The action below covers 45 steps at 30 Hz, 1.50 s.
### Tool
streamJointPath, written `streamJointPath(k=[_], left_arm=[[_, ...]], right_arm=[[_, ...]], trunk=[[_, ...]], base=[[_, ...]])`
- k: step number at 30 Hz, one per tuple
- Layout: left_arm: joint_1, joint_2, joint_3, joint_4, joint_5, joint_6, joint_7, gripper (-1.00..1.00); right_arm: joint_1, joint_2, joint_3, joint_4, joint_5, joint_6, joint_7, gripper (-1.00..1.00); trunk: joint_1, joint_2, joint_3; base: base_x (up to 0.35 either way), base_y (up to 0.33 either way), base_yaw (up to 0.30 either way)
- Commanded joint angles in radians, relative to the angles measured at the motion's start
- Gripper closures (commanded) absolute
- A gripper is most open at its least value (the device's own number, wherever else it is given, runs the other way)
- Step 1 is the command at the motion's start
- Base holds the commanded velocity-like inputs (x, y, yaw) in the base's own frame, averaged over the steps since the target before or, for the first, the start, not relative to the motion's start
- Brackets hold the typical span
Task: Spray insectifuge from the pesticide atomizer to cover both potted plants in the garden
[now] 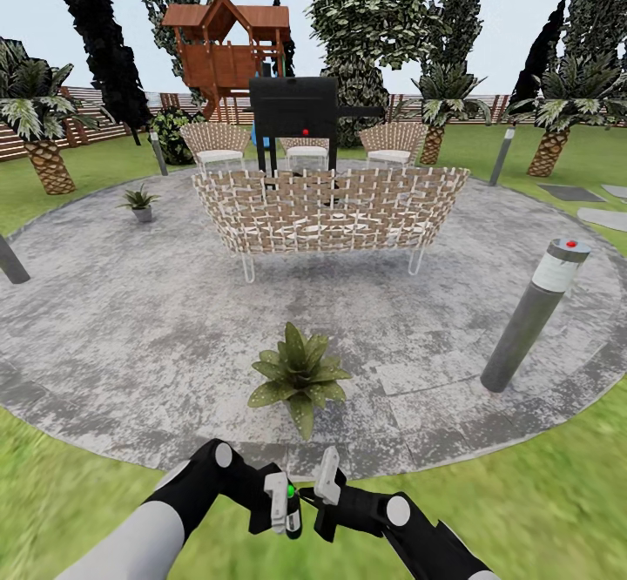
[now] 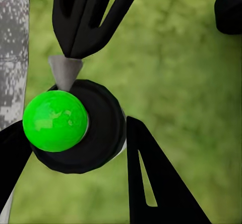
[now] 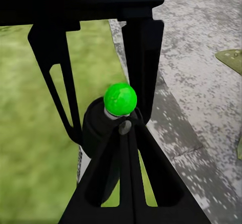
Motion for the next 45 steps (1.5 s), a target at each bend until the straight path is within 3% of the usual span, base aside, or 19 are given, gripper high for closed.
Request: streamJointPath(k=[1, 19, 29, 32, 33, 34, 40, 44, 45], left_arm=[[0.0, 0.0, 0.001, -0.001, -0.008, -0.011, 0.0, 1.0], [0.0, -0.012, 0.001, 0.001, -0.008, -0.012, 0.0, 1.0], [0.0, -0.001, 0.001, 0.002, -0.009, -0.012, 0.0, 1.0], [0.003, 0.079, -0.003, 0.002, -0.017, -0.012, 0.0, 1.0], [0.004, 0.125, -0.004, 0.019, -0.018, -0.012, 0.0, 1.0], [0.005, 0.154, -0.004, 0.04, -0.018, -0.013, 0.0, 1.0], [0.035, 0.261, -0.002, 0.081, -0.012, -0.017, 0.002, 1.0], [0.057, 0.326, 0.004, 0.084, -0.007, -0.072, 0.015, 1.0], [0.064, 0.339, 0.009, 0.085, -0.001, -0.078, 0.031, 1.0]], right_arm=[[0.0, 0.0, -0.001, 0.0, 0.01, -0.006, -0.001, 1.0], [0.0, 0.0, -0.001, 0.0, 0.01, -0.006, -0.001, 1.0], [0.0, 0.0, -0.001, 0.004, 0.01, -0.006, -0.001, 1.0], [0.0, 0.0, -0.001, 0.007, 0.012, -0.006, -0.001, 1.0], [0.0, 0.0, -0.001, 0.006, 0.015, -0.006, -0.001, 1.0], [0.0, 0.0, -0.001, 0.007, 0.016, -0.006, -0.001, 1.0], [0.0, -0.002, 0.0, 0.009, 0.018, -0.006, -0.001, 1.0], [0.0, -0.003, 0.0, 0.009, 0.018, -0.006, -0.002, 1.0], [0.0, -0.005, 0.0, 0.009, 0.018, -0.006, -0.002, -1.0]], trunk=[[0.0, 0.0, -0.001], [0.0, 0.0, -0.001], [0.0, 0.0, -0.001], [0.0, 0.0, -0.001], [0.0, 0.0, -0.001], [0.0, 0.0, -0.001], [0.0, 0.0, -0.001], [0.0, 0.0, -0.001], [0.0, 0.0, -0.001]], base=[[0.0, 0.0, 0.0], [0.0, 0.0, 0.0], [0.0, 0.0, 0.0], [0.0, 0.0, 0.0], [0.0, 0.0, 0.0], [0.0, 0.0, 0.0], [0.0, 0.0, 0.0], [0.0, 0.0, 0.0], [0.0, 0.0, 0.0]])
